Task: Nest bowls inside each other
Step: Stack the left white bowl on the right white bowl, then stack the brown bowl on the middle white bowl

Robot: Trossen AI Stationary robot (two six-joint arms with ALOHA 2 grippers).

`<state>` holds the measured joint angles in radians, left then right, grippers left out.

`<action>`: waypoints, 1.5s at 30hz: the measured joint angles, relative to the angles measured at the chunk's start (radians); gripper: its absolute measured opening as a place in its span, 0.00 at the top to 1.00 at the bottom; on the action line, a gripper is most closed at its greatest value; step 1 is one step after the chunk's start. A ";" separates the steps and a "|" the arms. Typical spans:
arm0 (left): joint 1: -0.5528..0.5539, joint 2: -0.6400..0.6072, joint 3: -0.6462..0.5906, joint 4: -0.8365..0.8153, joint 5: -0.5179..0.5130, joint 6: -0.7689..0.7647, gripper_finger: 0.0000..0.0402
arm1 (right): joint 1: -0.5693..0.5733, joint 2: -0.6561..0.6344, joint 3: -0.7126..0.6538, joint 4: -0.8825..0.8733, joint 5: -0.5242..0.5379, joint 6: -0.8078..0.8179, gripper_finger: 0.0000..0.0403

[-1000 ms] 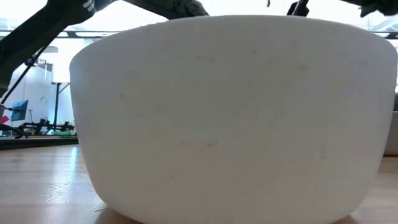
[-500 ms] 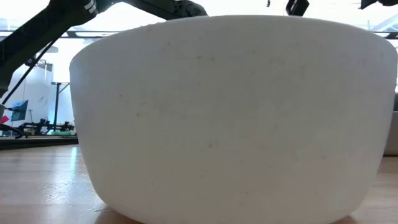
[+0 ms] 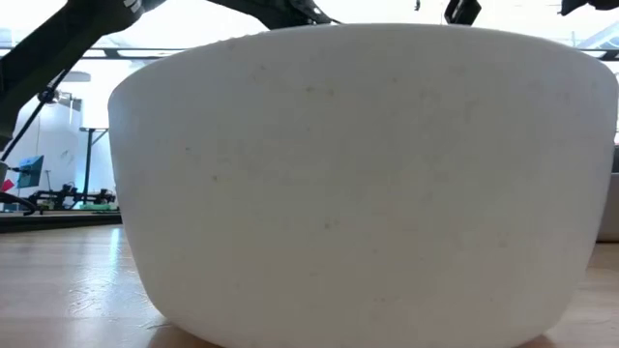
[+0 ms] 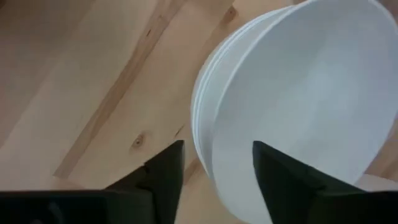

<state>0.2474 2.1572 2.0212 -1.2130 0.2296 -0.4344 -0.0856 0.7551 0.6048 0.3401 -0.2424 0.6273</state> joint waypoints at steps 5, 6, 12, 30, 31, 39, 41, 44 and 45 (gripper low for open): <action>0.000 -0.037 0.001 0.016 -0.028 0.048 0.51 | 0.000 0.001 0.000 -0.001 0.003 -0.002 0.83; -0.001 -0.042 0.001 0.020 -0.037 0.059 0.52 | 0.000 0.001 0.000 -0.001 0.004 -0.003 0.83; 0.000 -0.046 -0.027 0.080 -0.038 0.136 0.78 | 0.000 0.001 -0.001 -0.001 0.008 -0.004 0.83; 0.027 -0.082 -0.127 0.123 -0.057 0.196 0.96 | 0.002 0.001 -0.001 0.000 0.004 0.005 0.83; 0.027 -0.104 -0.127 0.123 -0.058 0.211 0.96 | 0.002 0.001 -0.001 0.000 -0.009 -0.006 0.83; 0.009 -0.361 -0.223 0.051 -0.060 0.460 0.96 | 0.017 -0.011 -0.001 -0.336 -0.237 0.092 0.83; -0.003 -0.457 -0.302 0.045 -0.057 0.526 0.96 | 0.052 -0.019 0.000 -0.600 -0.177 0.117 0.83; -0.025 -0.605 -0.447 0.053 -0.057 0.557 0.96 | 0.124 -0.012 0.019 -0.955 -0.103 0.139 0.83; -0.032 -0.657 -0.496 0.053 -0.056 0.548 0.96 | 0.149 -0.011 0.026 -1.040 -0.087 0.149 0.82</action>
<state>0.2149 1.5004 1.5249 -1.1603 0.1737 0.1133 0.0631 0.7437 0.6304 -0.7000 -0.3295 0.7763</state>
